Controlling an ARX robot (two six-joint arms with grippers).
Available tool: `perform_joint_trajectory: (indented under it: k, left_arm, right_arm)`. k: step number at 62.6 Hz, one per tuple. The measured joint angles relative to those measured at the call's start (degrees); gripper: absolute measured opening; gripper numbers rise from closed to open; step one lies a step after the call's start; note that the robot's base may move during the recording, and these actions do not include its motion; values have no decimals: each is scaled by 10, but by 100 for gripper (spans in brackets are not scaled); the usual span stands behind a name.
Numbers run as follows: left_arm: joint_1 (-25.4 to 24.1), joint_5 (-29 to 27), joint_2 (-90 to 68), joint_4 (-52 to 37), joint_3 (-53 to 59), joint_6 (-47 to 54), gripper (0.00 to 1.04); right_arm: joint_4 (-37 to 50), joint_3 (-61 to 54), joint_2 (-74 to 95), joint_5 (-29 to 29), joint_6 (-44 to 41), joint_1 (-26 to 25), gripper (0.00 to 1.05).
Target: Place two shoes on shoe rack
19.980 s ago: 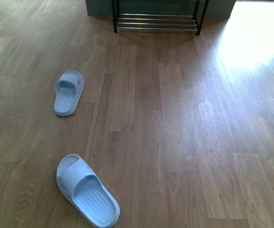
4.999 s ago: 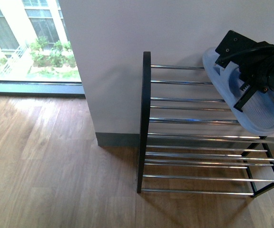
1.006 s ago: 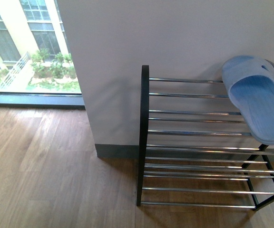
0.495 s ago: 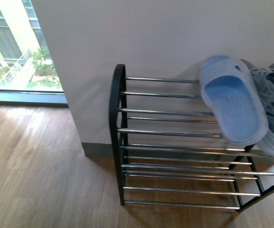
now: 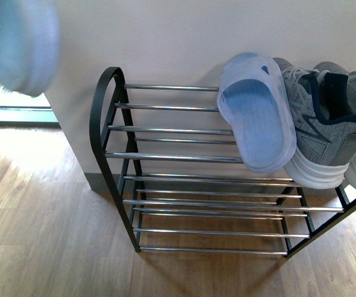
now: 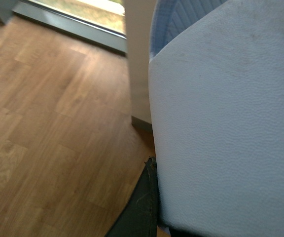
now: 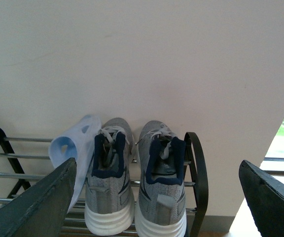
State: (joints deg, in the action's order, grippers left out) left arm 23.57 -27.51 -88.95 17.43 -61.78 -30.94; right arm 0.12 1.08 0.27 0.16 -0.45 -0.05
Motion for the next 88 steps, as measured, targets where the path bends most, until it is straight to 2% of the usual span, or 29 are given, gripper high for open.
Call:
perform_joint_trajectory:
  k: [8,20,26,43,49,64,85,88]
  left_arm:
    - [46,40,-146,70,-152,46,2]
    - [54,61,-232,125,-255,119,2]
    - [43,84,-256,140,-275,140,2]
    - [25,101,-340,159,-314,206,2]
    - [25,131,-369,163,-332,236,2]
    - [26,129,-423,162,-381,309,2]
    - [31,135,-478,160,-444,357,2]
    - [31,136,-478,155,-444,361,5]
  right_arm:
    - [0,0,0,0,0,0,96]
    - [0,0,0,0,0,0,96]
    - [0,0,0,0,0,0,96]
    - [0,0,0,0,0,0,96]
    - [0,0,0,0,0,0,96]
    - [0,0,0,0,0,0,96]
    - [0,0,0,0,0,0,96]
    - [0,0,0,0,0,0,96]
